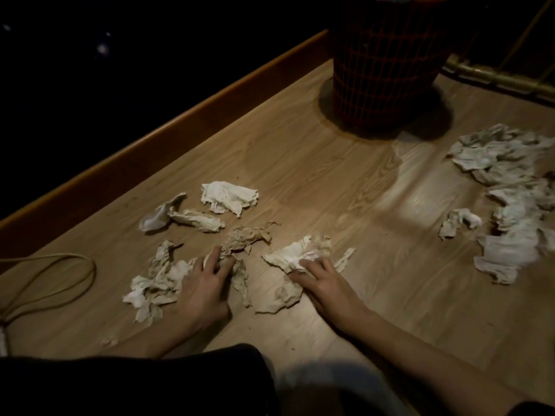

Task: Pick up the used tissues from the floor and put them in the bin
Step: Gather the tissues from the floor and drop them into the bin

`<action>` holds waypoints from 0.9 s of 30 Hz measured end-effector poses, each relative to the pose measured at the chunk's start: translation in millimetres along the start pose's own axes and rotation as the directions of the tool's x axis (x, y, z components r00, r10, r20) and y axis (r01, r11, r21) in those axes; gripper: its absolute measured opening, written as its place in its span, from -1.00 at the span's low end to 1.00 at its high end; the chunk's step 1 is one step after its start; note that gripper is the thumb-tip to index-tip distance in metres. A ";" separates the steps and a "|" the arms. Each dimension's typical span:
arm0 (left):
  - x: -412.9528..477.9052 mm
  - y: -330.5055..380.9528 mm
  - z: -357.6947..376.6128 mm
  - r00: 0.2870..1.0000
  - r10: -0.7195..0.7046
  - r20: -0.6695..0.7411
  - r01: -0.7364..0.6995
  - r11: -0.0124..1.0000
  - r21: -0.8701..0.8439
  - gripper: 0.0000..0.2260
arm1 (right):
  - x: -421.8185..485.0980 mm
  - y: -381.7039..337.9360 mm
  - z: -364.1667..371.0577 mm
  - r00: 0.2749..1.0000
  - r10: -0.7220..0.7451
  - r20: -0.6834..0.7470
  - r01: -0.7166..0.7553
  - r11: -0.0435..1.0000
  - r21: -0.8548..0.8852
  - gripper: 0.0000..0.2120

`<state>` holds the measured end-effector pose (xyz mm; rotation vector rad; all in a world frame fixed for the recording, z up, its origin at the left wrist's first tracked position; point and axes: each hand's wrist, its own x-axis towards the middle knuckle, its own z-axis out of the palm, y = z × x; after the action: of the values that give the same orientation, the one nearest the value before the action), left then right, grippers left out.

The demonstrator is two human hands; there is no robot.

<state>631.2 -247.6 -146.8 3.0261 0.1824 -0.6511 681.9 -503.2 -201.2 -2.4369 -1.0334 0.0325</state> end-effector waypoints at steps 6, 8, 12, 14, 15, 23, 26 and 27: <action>16.2 -9.9 -16.0 0.976 0.127 -0.178 -0.162 0.967 -0.198 -0.58 | 32.4 18.1 -8.4 0.999 -0.014 -0.030 0.017 0.996 0.088 -0.75; 25.9 -4.0 -30.5 0.967 0.163 -0.194 -0.211 0.943 -0.259 -0.62 | 48.1 21.3 -10.9 0.999 0.041 -0.033 -0.037 0.994 0.100 -0.76; 48.6 20.7 -69.2 0.935 0.241 -0.259 -0.311 0.909 -0.277 -0.56 | 82.8 34.5 -38.0 0.981 0.190 -0.027 -0.186 0.978 0.098 -0.71; 60.5 37.1 -91.8 0.907 0.282 -0.313 -0.369 0.890 -0.268 -0.57 | 95.1 45.5 -65.2 0.972 0.226 -0.069 -0.220 0.972 0.080 -0.70; 67.8 45.7 -104.2 0.890 0.308 -0.336 -0.404 0.875 -0.266 -0.56 | 100.5 50.9 -81.5 0.965 0.244 -0.092 -0.238 0.969 0.070 -0.70; 131.3 128.7 -261.0 0.653 0.462 -0.601 -0.620 0.781 -0.074 -0.54 | 162.5 79.2 -261.0 0.899 0.193 -0.392 -0.221 0.975 -0.025 -0.74; 154.7 158.1 -336.3 0.524 0.505 -0.686 -0.657 0.752 0.051 -0.56 | 196.4 84.8 -332.1 0.858 0.125 -0.497 -0.188 0.979 -0.080 -0.73; 163.4 167.9 -359.4 0.478 0.512 -0.714 -0.670 0.738 0.081 -0.59 | 209.2 88.3 -352.7 0.843 0.113 -0.526 -0.187 0.978 -0.089 -0.73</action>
<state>946.1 -373.6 115.8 2.6408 -0.7328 0.5701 963.1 -563.9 104.1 -2.4317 -0.6113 -0.6340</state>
